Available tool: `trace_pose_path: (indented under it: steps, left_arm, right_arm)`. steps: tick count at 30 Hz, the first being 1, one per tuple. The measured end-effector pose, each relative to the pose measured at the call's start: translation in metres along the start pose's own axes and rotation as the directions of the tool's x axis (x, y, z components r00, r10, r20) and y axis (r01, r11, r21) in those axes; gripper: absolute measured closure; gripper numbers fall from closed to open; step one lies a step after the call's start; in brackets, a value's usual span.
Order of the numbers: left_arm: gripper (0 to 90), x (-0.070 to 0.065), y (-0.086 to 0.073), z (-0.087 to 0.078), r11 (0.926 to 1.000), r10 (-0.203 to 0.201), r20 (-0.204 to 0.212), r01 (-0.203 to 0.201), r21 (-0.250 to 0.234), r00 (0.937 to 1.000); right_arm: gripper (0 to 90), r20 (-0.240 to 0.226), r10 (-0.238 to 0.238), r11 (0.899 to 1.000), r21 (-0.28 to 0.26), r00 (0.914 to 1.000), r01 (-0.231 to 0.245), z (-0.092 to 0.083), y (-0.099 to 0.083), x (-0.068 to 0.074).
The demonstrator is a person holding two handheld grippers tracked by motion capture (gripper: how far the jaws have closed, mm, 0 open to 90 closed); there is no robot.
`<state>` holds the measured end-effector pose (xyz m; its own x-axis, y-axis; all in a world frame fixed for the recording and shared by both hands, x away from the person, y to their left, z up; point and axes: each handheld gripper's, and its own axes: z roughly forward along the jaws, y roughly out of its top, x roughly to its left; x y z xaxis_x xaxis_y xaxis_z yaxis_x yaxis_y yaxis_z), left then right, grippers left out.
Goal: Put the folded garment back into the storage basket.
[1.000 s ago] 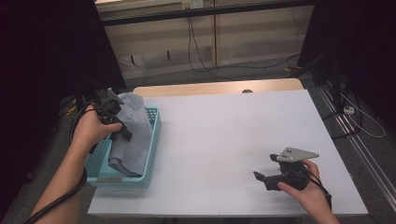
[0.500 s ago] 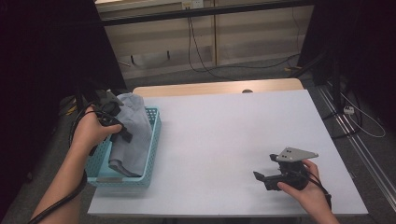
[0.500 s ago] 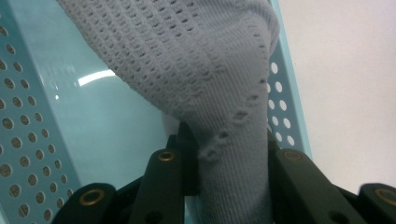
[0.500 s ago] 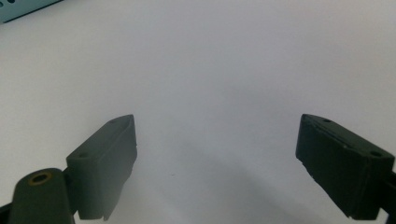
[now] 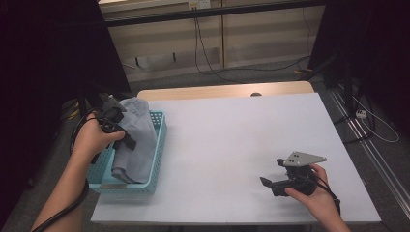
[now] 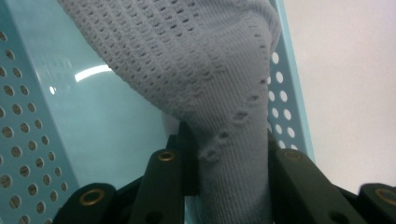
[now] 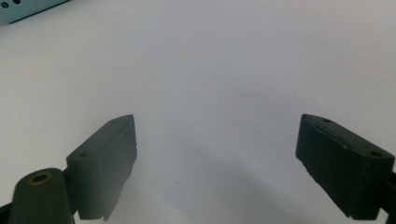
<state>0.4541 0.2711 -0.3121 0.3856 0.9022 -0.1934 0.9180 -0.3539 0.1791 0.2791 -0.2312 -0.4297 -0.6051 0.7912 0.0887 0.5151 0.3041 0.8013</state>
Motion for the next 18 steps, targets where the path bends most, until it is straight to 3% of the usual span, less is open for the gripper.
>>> trace_pose_path:
  steps: [18]
  left_arm:
    - [72.9,-0.004,-0.005,0.003,0.9999,-0.006,0.012,0.006,0.01,0.9999]
  right_arm:
    - [12.6,-0.03,-0.017,1.0,0.004,0.9994,0.017,0.013,0.007,0.003]
